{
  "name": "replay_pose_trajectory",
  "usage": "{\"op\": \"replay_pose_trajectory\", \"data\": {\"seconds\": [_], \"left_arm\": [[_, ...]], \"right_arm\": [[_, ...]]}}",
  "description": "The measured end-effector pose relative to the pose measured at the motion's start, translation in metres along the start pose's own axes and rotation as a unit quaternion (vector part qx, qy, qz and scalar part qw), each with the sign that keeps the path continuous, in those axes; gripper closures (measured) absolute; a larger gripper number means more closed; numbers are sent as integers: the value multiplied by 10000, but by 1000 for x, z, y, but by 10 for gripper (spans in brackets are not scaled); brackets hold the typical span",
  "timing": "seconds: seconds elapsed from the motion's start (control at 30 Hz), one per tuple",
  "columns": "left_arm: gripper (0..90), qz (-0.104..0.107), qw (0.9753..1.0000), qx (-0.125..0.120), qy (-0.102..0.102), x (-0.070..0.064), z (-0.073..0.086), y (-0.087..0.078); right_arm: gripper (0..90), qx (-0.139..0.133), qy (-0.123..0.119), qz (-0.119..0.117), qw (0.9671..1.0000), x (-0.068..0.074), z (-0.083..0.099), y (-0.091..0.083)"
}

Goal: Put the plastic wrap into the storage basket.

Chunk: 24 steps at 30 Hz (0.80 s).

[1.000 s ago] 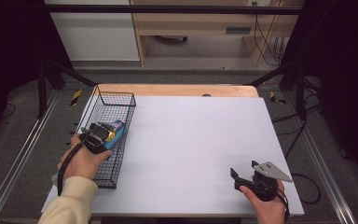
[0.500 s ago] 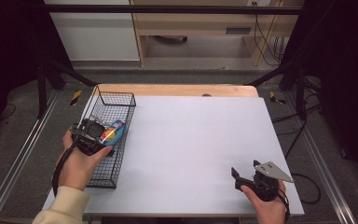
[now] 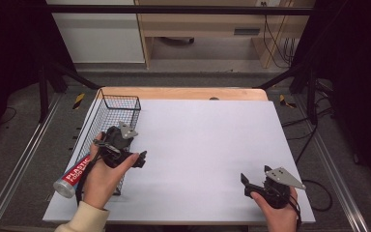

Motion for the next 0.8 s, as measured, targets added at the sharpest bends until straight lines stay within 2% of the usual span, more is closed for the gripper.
{"op": "replay_pose_trajectory", "data": {"seconds": [0.03,0.07,0.1,0.13,0.17,0.2,0.23,0.27,0.3,0.33,0.37,0.43,0.47,0.5,0.53,0.57,0.6,0.8], "left_arm": [[66,93,9997,-210,104,-12,-8,1],[66,93,9997,-210,104,-12,-8,1],[66,244,9988,-401,143,-24,-16,2],[66,244,9988,-401,143,-24,-16,2],[66,424,9976,-541,113,-37,-21,2],[66,424,9976,-541,113,-37,-21,2],[66,540,9961,-680,179,-47,-26,3],[66,540,9961,-680,179,-47,-26,3],[66,690,9941,-798,233,-58,-29,5],[66,690,9941,-798,233,-58,-29,5],[66,867,9922,-872,195,-70,-31,7],[66,1051,9896,-975,135,-81,-32,11],[66,1051,9896,-975,135,-81,-32,11],[66,1190,9874,-1034,109,-91,-30,16],[66,1190,9874,-1034,109,-91,-30,16],[66,1292,9858,-1067,144,-101,-27,22],[66,1292,9858,-1067,144,-101,-27,22],[65,1571,9825,-984,174,-121,-9,44]], "right_arm": [[125,-4,-41,9,10000,0,0,0],[125,-4,-41,9,10000,0,0,0],[125,-23,-89,23,10000,1,-2,0],[125,-23,-89,23,10000,1,-2,0],[125,-5,-93,23,10000,2,-2,0],[125,-5,-93,23,10000,2,-2,0],[124,5,-89,18,10000,3,-2,0],[124,5,-89,18,10000,3,-2,0],[124,10,-98,26,9999,3,-1,0],[124,10,-98,26,9999,3,-1,0],[123,7,-111,52,9999,1,-1,0],[123,13,-97,64,9999,-1,-1,0],[123,13,-97,64,9999,-1,-1,0],[123,17,-80,69,9999,-2,-1,0],[123,17,-80,69,9999,-2,-1,0],[121,23,-106,60,9999,-2,0,1],[121,23,-106,60,9999,-2,0,1],[116,36,-111,61,9999,-1,0,0]]}}
Point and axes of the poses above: each handheld gripper's, and its own axes: y roughly forward along the jaws, z roughly out of its underside, x roughly to its left, the point moved 9 cm from there along y, roughly forward along the jaws, and after that the axes turned 11 degrees about -x, right-handed, at the moved point
